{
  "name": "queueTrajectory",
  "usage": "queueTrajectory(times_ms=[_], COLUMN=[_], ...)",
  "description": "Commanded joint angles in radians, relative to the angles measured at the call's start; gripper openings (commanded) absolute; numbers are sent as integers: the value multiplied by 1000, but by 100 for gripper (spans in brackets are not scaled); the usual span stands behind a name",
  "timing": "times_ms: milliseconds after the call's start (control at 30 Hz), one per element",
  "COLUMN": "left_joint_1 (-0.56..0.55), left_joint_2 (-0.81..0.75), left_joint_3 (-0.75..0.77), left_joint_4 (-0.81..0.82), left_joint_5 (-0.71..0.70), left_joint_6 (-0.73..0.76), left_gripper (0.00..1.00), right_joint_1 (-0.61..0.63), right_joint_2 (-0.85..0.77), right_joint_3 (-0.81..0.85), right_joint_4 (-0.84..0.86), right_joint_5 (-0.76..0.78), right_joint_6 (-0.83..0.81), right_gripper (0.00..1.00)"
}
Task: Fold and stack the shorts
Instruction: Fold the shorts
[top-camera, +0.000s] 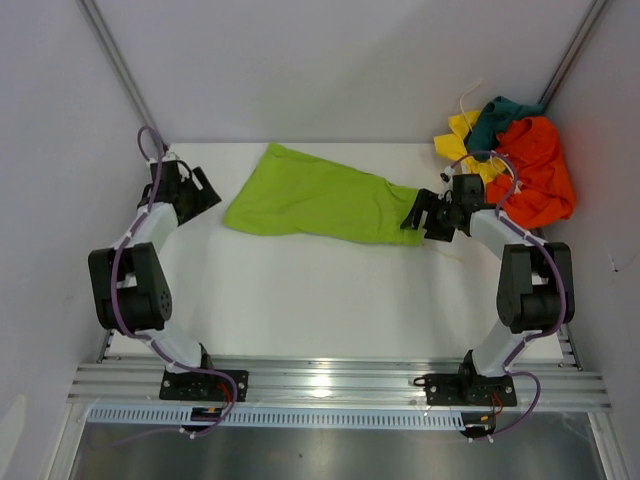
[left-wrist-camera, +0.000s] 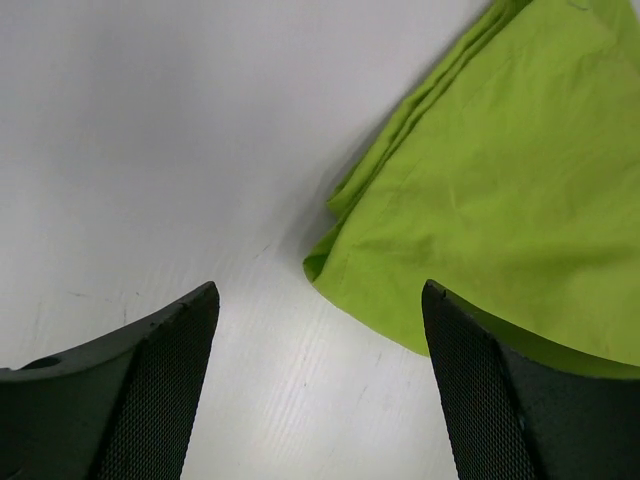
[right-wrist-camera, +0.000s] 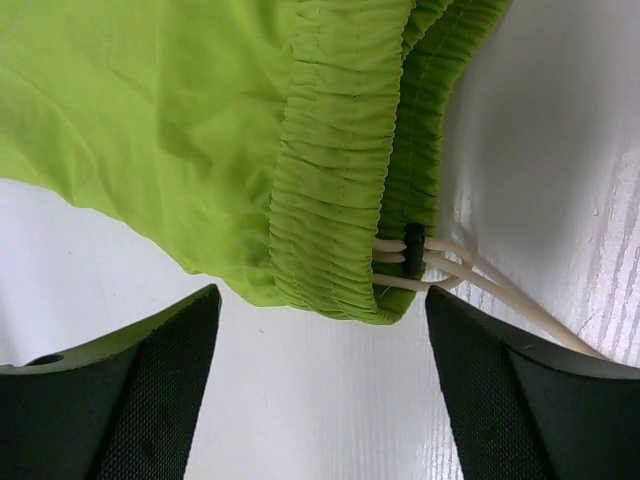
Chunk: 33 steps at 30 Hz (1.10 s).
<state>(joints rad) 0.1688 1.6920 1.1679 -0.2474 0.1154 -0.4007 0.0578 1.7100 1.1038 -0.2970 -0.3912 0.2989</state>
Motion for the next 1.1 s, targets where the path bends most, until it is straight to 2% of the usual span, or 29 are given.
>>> queueTrajectory(times_ms=[0, 100, 167, 333, 367, 433, 467, 533, 567, 633, 667, 733, 833, 1000, 1067], left_joint_1=[-47, -149, -242, -370, -402, -429, -457, -482, -500, -512, -520, -528, -551, -620, -650], left_joint_2=[-112, -153, -169, -183, -183, -181, -183, -187, -190, -196, -195, -195, -186, -149, -129], left_joint_3=[-36, -40, -45, -11, -4, 28, 36, 56, 67, 73, 76, 81, 90, 114, 122], left_joint_4=[76, 82, 86, 83, 77, 56, 50, 28, 22, 13, 10, 2, 2, 10, 13], left_joint_5=[-36, -75, -95, -111, -111, -109, -109, -109, -140, -148, -146, -146, -138, -128, -128], left_joint_6=[-24, -23, -24, -29, -27, -26, -21, -6, -3, 2, 2, 3, 11, 28, 30], left_gripper=[84, 84, 84, 84, 84, 84, 84, 84, 84, 84, 84, 84, 84, 84, 84], right_joint_1=[7, 17, 27, 69, 73, 76, 77, 83, 91, 97, 102, 103, 129, 244, 267], right_joint_2=[-41, -18, -9, 22, 29, 65, 75, 103, 111, 135, 140, 143, 117, 44, 2], right_joint_3=[-16, -28, -44, -51, -50, -39, -33, -25, -24, -16, -21, -38, -68, -113, -131], right_joint_4=[91, 111, 125, 128, 130, 116, 104, 84, 62, 41, 33, 30, 38, 30, 41], right_joint_5=[-31, -26, -20, 60, 66, 84, 97, 113, 136, 144, 143, 131, 106, 103, 103], right_joint_6=[57, 74, 80, 89, 89, 91, 91, 91, 94, 91, 98, 103, 111, 140, 152], right_gripper=[82, 70, 56, 51, 47, 43, 34, 28, 21, 14, 7, 0, 0, 0, 5])
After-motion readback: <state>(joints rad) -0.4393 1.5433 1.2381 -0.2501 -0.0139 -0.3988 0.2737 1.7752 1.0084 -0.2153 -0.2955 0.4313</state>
